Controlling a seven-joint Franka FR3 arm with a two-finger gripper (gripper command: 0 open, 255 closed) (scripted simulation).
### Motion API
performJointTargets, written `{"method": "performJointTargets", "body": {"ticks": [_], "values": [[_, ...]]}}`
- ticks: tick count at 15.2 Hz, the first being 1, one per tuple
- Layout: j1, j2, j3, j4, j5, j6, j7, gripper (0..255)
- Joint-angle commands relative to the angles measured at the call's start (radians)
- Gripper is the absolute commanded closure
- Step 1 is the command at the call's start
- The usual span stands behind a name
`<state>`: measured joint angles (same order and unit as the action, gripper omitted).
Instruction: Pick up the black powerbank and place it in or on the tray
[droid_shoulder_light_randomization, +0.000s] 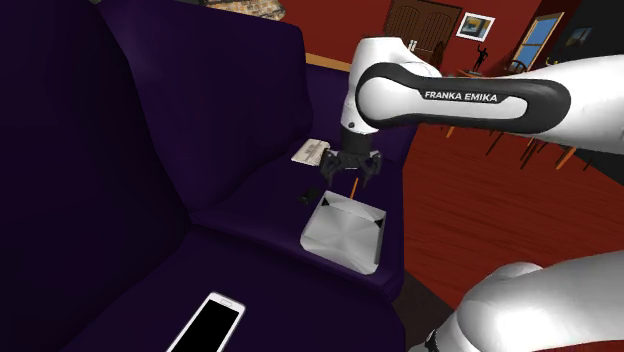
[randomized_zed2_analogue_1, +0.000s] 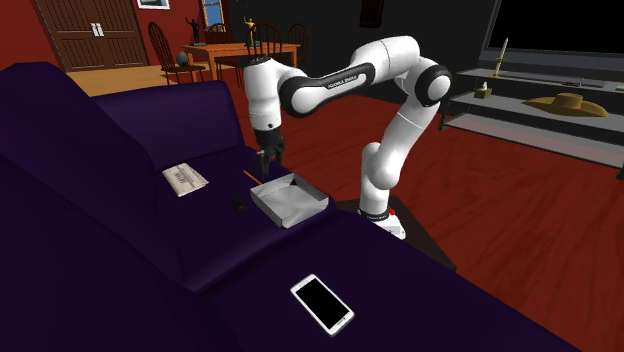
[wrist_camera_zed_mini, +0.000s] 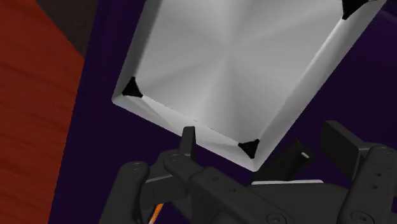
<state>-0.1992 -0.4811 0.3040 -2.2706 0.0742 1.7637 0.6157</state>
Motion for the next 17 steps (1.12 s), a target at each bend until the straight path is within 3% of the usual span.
{"method": "performJointTargets", "body": {"ticks": [1,10,17], "values": [[-0.031,0.072,0.037,0.024,0.007,0.049,0.14,0],[-0.143,0.404,0.111,0.18,-0.059,0.221,0.697,0],[-0.145,0.451,0.111,0.136,-0.078,0.31,0.741,0]]}}
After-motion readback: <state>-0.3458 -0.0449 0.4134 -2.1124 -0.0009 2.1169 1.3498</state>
